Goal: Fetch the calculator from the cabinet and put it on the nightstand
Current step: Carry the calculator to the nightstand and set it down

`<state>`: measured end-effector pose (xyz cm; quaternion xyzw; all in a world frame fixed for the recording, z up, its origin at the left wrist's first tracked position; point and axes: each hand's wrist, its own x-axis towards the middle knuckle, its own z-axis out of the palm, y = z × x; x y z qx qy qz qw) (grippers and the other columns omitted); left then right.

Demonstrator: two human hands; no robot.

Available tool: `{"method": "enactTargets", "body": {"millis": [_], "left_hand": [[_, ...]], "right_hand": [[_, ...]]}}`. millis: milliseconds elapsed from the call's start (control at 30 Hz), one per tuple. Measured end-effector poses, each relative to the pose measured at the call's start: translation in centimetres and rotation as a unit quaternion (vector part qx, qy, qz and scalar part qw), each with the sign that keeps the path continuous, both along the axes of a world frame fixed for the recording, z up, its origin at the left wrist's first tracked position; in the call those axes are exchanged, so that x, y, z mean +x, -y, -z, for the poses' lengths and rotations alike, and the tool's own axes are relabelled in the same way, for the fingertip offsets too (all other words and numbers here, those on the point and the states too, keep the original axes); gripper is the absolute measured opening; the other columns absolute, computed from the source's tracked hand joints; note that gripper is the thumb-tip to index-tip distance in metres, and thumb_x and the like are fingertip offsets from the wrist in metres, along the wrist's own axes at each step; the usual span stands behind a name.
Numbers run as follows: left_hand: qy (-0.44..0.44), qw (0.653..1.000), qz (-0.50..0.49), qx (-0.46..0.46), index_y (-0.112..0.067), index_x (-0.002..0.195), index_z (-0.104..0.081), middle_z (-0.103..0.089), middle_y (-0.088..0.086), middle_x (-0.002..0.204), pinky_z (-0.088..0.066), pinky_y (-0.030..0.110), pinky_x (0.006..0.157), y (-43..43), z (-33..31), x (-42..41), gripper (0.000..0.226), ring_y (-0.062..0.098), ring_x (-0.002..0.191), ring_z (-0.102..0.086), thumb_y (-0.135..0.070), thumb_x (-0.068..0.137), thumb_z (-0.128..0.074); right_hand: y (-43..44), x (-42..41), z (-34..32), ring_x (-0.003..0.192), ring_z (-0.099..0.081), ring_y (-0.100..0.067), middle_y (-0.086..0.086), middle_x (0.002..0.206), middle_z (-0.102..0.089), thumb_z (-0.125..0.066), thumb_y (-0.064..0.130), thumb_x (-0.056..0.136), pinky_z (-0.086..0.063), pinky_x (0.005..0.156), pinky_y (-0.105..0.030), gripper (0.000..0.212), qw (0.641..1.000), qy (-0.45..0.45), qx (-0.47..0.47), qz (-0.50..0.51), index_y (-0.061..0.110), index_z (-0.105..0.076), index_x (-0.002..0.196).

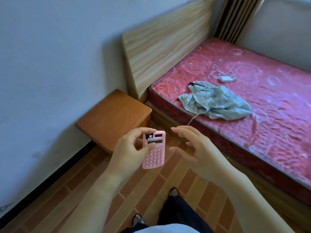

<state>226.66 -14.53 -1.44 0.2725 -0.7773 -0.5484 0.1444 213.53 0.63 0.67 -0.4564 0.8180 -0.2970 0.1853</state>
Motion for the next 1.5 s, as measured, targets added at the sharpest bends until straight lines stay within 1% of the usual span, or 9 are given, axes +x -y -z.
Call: {"method": "enactTargets", "body": {"millis": [267,433,533,667,867,1067,1267,1433,1500], "left_hand": [[0.041,0.994,-0.095,-0.019,-0.039,0.099,-0.062,-0.063,-0.022,0.104,-0.052,0.013,0.067,8.5,2.5,-10.6,0.026,-0.003,0.097,-0.057,-0.022,0.08,-0.068],[0.022,0.986,-0.163,-0.013,-0.037,0.099,-0.064,-0.064,-0.024,0.101,-0.046,0.005,0.065,12.7,2.0,-16.3,0.029,-0.011,0.094,-0.054,-0.015,0.08,-0.067],[0.031,0.977,-0.213,-0.001,-0.039,0.099,-0.063,-0.062,-0.024,0.104,-0.047,0.008,0.066,15.0,2.7,-17.6,0.03,-0.008,0.097,-0.055,-0.017,0.08,-0.067],[0.052,0.963,-0.261,0.03,-0.04,0.097,-0.063,-0.065,-0.019,0.105,-0.048,0.018,0.072,19.0,3.8,-17.8,0.031,0.006,0.097,-0.061,-0.016,0.078,-0.069],[0.042,0.96,-0.274,0.048,-0.042,0.096,-0.063,-0.067,-0.016,0.101,-0.054,0.026,0.071,26.0,4.1,-20.0,0.031,0.011,0.09,-0.064,-0.018,0.077,-0.07],[0.03,0.958,-0.281,0.05,-0.043,0.094,-0.063,-0.067,-0.013,0.104,-0.056,0.034,0.079,32.7,4.2,-22.0,0.031,0.014,0.097,-0.062,-0.018,0.077,-0.07],[0.057,0.951,-0.298,0.057,-0.044,0.097,-0.061,-0.067,-0.013,0.106,-0.056,0.037,0.079,36.1,5.2,-23.3,0.033,0.016,0.094,-0.064,-0.019,0.078,-0.07],[0.082,0.934,-0.342,0.062,-0.044,0.098,-0.06,-0.065,-0.016,0.107,-0.057,0.032,0.074,37.7,6.6,-24.6,0.032,0.011,0.091,-0.064,-0.02,0.079,-0.069],[0.095,0.926,-0.36,0.068,-0.045,0.098,-0.059,-0.064,-0.019,0.107,-0.056,0.029,0.073,38.2,7.1,-25.3,0.033,0.009,0.091,-0.063,-0.019,0.079,-0.068]], "right_hand": [[11.1,-13.5,2.2,0.112,-0.046,-0.001,0.017,0.136,-0.041,-0.055,0.046,0.086,-0.042,0.092,-0.019,0.053,0.993,0.013,0.026,-0.116,0.031,-0.04,0.134],[17.3,-21.4,1.7,0.101,-0.054,-0.006,0.018,0.134,-0.042,-0.055,0.046,0.085,-0.046,0.086,-0.019,0.052,0.983,0.0,0.035,-0.178,0.033,-0.04,0.133],[21.3,-24.3,2.1,0.11,-0.049,-0.002,0.015,0.136,-0.042,-0.055,0.045,0.085,-0.044,0.091,-0.018,0.053,0.977,0.002,0.04,-0.207,0.032,-0.04,0.134],[25.9,-25.8,3.0,0.114,-0.049,-0.003,0.014,0.137,-0.043,-0.054,0.048,0.083,-0.045,0.093,-0.022,0.057,0.971,0.025,0.046,-0.234,0.031,-0.039,0.135],[32.9,-26.9,4.2,0.122,-0.041,-0.002,0.015,0.142,-0.038,-0.052,0.048,0.086,-0.039,0.098,-0.021,0.057,0.965,0.01,0.056,-0.257,0.033,-0.034,0.137],[38.9,-28.9,4.4,0.124,-0.041,-0.005,0.014,0.143,-0.036,-0.05,0.05,0.086,-0.039,0.099,-0.021,0.057,0.964,0.006,0.064,-0.259,0.033,-0.034,0.138],[43.6,-30.2,5.7,0.122,-0.042,-0.003,0.015,0.142,-0.037,-0.05,0.05,0.085,-0.04,0.098,-0.021,0.055,0.955,0.028,0.075,-0.286,0.035,-0.034,0.136],[48.2,-31.8,7.4,0.123,-0.041,-0.005,0.012,0.142,-0.038,-0.053,0.046,0.086,-0.04,0.101,-0.026,0.055,0.933,0.041,0.088,-0.347,0.032,-0.035,0.136],[49.9,-32.6,7.9,0.123,-0.041,-0.005,0.012,0.142,-0.039,-0.053,0.046,0.087,-0.039,0.1,-0.023,0.055,0.921,0.041,0.091,-0.377,0.031,-0.035,0.136]]}}
